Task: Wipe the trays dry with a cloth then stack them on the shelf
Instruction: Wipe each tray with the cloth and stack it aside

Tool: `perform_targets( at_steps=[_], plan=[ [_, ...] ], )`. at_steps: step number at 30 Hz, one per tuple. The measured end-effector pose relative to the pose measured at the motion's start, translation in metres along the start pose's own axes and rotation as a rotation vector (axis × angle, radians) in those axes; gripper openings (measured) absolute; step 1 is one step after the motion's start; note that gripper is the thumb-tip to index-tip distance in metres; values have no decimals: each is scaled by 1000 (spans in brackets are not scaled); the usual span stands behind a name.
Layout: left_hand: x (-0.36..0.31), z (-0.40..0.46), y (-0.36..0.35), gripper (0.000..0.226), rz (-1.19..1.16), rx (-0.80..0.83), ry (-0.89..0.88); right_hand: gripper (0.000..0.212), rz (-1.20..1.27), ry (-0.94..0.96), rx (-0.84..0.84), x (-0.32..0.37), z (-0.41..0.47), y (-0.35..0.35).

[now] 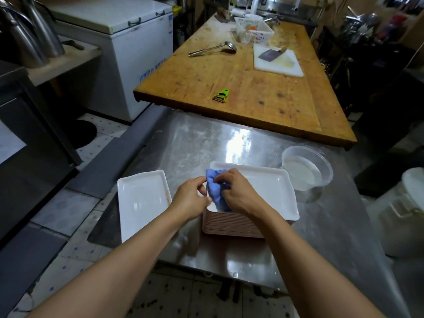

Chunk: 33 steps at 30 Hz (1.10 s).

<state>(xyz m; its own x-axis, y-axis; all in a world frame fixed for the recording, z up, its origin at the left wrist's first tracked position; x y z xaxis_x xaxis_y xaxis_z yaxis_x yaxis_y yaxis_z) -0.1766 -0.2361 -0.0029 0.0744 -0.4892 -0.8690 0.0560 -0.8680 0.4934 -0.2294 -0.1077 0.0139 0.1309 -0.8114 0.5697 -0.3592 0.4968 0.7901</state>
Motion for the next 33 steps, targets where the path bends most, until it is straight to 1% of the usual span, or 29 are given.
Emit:
perform_targets(
  at_steps=[2,4,6,8,11,13,15,18,20,24,26,30,33],
  plan=[
    [-2,-2,1,35,-100,12,16,32,17,-2,66,1,-13,4],
    [-4,-5,2,47,-240,36,58,26,50,16,125,2,-27,9],
    [-4,-6,3,55,-299,64,80,24,35,48,166,2,-39,12],
    [-5,-6,4,54,-306,83,88,27,-104,47,154,-3,-46,10],
    [-7,-4,1,46,-310,58,124,32,-254,109,43,-7,-54,1],
    [-8,-1,-3,39,-249,5,150,32,-288,154,-16,-8,-58,-5],
    [-10,3,-7,32,-97,-61,147,32,-310,145,-71,-15,-62,-6],
    [-13,3,-13,39,163,-106,115,31,-365,78,-149,-36,-68,2],
    [-13,2,-15,44,233,-108,96,34,-398,2,-185,-51,-74,13],
    [-10,3,-16,42,281,-105,86,36,-475,-139,-268,-75,-81,39],
    [-10,4,-17,40,284,-98,80,34,-467,-179,-289,-81,-77,48],
    [-8,4,-17,38,292,-96,61,31,-426,-236,-303,-77,-46,54],
    [-7,4,-18,40,290,-95,60,33,-360,-213,-293,-72,-26,49]
  ],
)
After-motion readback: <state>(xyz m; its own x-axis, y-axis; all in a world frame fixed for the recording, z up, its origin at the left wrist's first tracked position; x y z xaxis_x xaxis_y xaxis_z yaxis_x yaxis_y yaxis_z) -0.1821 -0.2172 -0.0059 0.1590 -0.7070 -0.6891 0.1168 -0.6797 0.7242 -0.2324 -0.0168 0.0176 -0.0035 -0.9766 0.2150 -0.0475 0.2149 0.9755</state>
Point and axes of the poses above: each hand's wrist, its own z-axis towards the middle knuckle, its own y-axis out of the back of the hand, x = y × z, the point moved 1 cm from there along z, towards the middle knuckle, and after that the axes turned 11 degrees about -y, right-handed, at the moved point
